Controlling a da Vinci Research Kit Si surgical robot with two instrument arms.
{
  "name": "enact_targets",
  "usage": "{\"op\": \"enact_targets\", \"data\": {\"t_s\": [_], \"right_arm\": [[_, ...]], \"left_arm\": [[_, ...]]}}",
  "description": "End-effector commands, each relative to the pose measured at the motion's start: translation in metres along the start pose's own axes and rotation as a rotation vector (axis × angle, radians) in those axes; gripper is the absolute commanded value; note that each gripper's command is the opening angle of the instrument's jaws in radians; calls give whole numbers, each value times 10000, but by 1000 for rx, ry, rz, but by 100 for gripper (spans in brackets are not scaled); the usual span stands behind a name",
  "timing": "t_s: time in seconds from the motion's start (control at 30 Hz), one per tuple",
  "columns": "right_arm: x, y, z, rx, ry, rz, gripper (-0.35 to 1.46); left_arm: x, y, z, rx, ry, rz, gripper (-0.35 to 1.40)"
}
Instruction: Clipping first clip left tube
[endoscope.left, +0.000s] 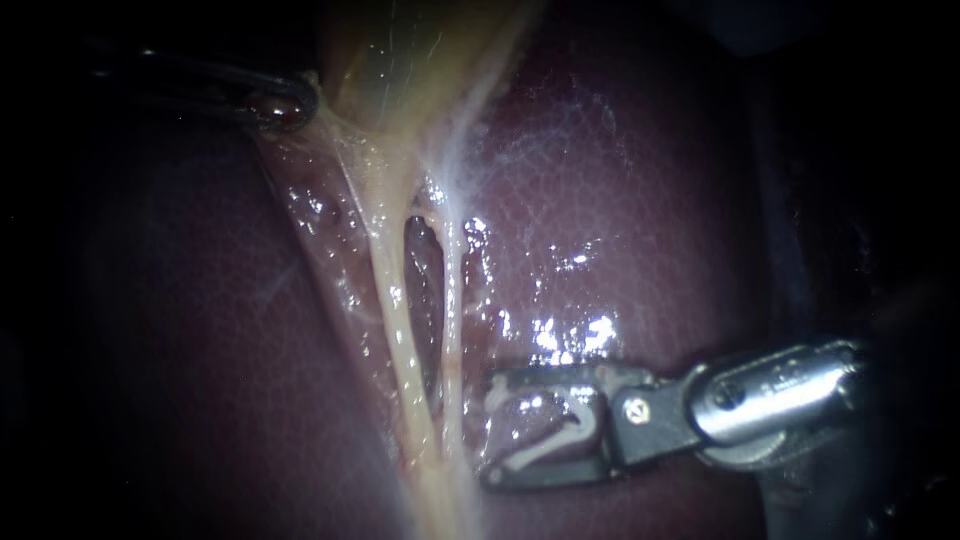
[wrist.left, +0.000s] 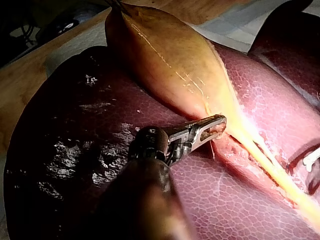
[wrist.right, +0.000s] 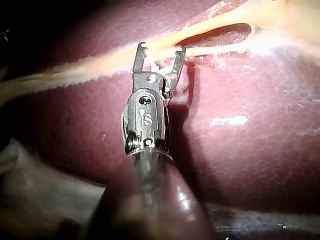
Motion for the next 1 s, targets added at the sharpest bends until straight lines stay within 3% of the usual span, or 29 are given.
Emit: {"op": "enact_targets", "data": {"t_s": [0.03, 0.47, 0.8, 1.0], "right_arm": [[-1, 3, 3, 3, 8, 14, 50], [-19, 44, 29, 62, 32, 208, 50], [-37, 57, 44, 114, 68, 276, 50], [-45, 63, 51, 128, 64, 291, 50]], "left_arm": [[0, 0, 0, -1, 0, 0, -35], [1, 0, 0, 2, 0, 0, -35], [1, -1, 0, 2, 0, 0, -35], [1, -1, 0, 2, 0, 0, -35]]}}
